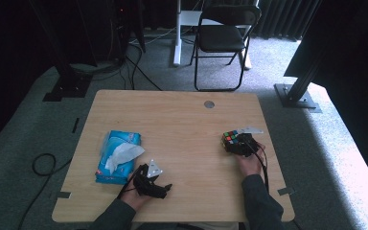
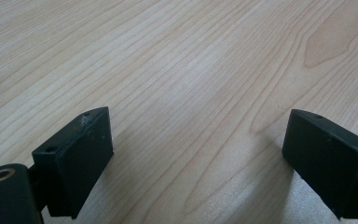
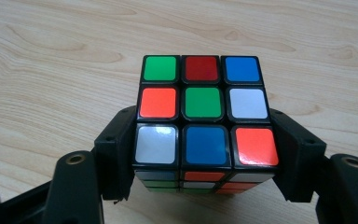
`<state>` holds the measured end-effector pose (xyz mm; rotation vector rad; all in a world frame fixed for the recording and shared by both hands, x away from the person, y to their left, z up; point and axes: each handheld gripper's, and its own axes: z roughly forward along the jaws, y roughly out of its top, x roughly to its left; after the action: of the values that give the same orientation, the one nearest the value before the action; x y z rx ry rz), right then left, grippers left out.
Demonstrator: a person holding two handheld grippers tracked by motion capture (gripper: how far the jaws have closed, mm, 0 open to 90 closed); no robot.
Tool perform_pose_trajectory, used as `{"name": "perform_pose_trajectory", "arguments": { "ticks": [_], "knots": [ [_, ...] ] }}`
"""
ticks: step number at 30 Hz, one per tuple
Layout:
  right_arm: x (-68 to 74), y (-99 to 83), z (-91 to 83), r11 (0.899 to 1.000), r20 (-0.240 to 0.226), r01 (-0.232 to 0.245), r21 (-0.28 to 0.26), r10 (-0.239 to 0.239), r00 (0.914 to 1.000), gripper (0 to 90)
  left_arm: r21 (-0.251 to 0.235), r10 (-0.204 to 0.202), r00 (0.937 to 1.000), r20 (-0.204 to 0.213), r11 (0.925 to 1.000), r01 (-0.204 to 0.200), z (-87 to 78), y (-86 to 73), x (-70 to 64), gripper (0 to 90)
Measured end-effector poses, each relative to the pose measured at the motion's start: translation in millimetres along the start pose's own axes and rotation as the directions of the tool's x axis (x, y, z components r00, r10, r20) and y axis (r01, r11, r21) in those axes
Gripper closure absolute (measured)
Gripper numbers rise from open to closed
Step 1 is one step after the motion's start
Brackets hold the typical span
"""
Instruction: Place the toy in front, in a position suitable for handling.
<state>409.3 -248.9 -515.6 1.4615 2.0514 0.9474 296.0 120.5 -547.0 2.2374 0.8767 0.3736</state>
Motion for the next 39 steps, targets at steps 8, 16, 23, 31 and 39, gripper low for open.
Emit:
{"name": "perform_pose_trajectory", "arguments": {
  "ticks": [8, 16, 23, 31, 39],
  "knots": [
    [5.3, 0.5, -1.0, 1.0, -0.011, 0.009, -0.001, -0.009, 0.9999, 33.9, 0.0, 0.0, 1.0, 0.0, 1.0, 0.0, 0.0, 0.0, 0.0, 8.8],
    [10.3, 1.5, -3.1, 1.0, -0.02, 0.025, -0.005, -0.025, 0.9995, 33.9, 0.0, 0.0, 1.0, 0.0, 1.0, 0.0, 0.0, 0.0, 0.0, 8.8],
    [17.5, 2.6, -4.5, 0.999, -0.038, 0.035, -0.01, -0.035, 0.9987, 33.9, 0.0, 0.0, 1.0, 0.0, 1.0, 0.0, 0.0, 0.0, 0.0, 8.8],
    [25.7, 4.5, -6.1, 0.998, -0.058, 0.053, -0.015, -0.054, 0.9969, 33.9, 0.001, 0.0, 1.0, 0.0, 1.0, 0.0, 0.0, 0.0, 0.0, 8.9],
    [32.9, 6.9, -9.1, 0.997, -0.067, 0.07, -0.02, -0.071, 0.9952, 33.9, 0.001, 0.0, 1.0, 0.0, 1.0, 0.0, -0.1, 0.0, 0.0, 8.8]
  ]
}}
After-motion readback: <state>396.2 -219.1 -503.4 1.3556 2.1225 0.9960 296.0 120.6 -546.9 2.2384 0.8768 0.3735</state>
